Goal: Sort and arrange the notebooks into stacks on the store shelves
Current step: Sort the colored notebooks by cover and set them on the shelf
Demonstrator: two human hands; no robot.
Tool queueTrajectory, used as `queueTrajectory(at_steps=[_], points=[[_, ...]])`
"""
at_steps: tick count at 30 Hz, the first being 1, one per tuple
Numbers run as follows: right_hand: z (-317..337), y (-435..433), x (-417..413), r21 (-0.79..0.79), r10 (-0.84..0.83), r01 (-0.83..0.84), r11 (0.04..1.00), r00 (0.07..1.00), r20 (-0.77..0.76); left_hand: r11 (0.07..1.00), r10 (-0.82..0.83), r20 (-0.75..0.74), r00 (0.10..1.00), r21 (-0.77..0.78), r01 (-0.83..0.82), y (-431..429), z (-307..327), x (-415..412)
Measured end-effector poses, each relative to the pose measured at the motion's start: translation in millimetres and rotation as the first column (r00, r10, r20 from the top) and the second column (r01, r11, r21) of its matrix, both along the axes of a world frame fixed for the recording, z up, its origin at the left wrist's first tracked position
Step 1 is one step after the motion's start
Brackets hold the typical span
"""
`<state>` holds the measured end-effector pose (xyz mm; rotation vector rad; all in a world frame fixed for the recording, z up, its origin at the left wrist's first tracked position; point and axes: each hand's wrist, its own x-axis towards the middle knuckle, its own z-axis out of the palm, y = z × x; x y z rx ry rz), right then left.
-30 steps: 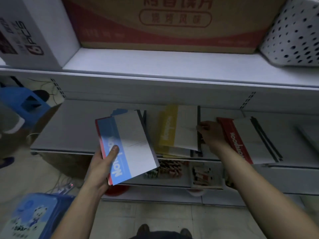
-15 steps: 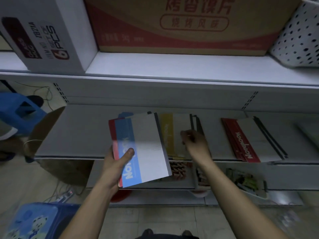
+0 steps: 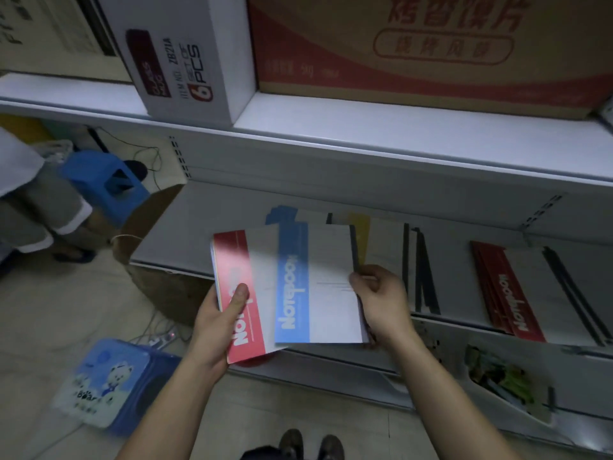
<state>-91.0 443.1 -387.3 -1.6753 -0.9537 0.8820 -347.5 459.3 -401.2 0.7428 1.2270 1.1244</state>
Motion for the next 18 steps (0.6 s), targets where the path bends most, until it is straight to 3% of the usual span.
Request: queueTrajectory(at_steps=[3,9,14,18], points=[[5.8,19.4,9.8,0.026,-0.040,0.038,0.999,0.997,0.063,0.998,0.065,-0.015,0.998,-0.002,-0.065,3.9,0.9,-22.6],[-1.2,81.4,-1.6,-0.077,-0.023,0.035,0.996,0.988,0.154,0.990,0.134,-0.013,0.991,-0.044,-0.135,22.4,-3.4,-70.7],[-15.2,120.0,-33.5,-0.151,-0.046,0.098,0.984,0.948,0.316,0.997,0.069,-0.012,0.998,-0.035,-0.070,50.2,-1.0,-97.0],[-29.9,126.7,-48.4,-0.165,-0.082,0.193,0.967,0.853,0.516,0.996,0.025,0.010,1.000,-0.082,-0.025,78.8,-3.6,-113.9]])
